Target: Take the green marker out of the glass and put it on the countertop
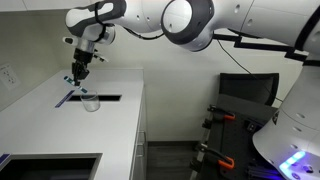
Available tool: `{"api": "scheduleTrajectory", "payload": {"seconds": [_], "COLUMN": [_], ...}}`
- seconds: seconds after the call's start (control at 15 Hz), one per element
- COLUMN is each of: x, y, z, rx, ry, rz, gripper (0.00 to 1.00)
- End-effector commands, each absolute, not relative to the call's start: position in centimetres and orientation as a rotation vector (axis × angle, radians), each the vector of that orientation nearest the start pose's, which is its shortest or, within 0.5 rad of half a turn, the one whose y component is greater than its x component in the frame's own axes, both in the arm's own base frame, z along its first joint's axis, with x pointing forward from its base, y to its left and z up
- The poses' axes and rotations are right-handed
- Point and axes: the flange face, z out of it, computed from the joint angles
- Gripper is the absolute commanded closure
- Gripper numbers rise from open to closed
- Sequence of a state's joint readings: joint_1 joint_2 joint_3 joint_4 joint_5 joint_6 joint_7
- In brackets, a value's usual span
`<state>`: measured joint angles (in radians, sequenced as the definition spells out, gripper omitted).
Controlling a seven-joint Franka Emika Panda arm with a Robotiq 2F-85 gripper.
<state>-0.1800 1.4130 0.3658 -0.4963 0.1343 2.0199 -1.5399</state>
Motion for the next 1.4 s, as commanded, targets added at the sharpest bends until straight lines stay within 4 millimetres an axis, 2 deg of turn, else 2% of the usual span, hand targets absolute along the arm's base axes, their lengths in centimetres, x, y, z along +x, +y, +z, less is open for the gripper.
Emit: {"api": "scheduleTrajectory", "payload": {"seconds": [0.0, 0.2, 0.33, 0.47, 0.67, 0.87, 1.0, 1.13, 1.33], "x": [80.8, 79.1, 77.6, 75.9, 73.8, 74.0, 74.8, 75.9, 77.3], "y": [-2.3, -0.6, 0.4, 1.8, 4.9, 8.5, 10.5, 11.7, 12.3], "z": [20.2, 21.4, 21.3, 20.0, 16.6, 13.3, 11.8, 11.0, 10.4], "rx": [-2.047, -1.890, -1.807, -1.737, -1.681, -1.770, -1.856, -1.968, -2.161], "ry": [-1.769, -1.747, -1.709, -1.689, -1.708, -1.810, -1.869, -1.894, -1.873], "rz": [-0.564, -0.439, -0.326, -0.175, 0.052, 0.146, 0.116, 0.051, -0.032], "gripper": [0.95, 0.95, 0.95, 0.95, 0.95, 0.95, 0.95, 0.95, 0.95]}}
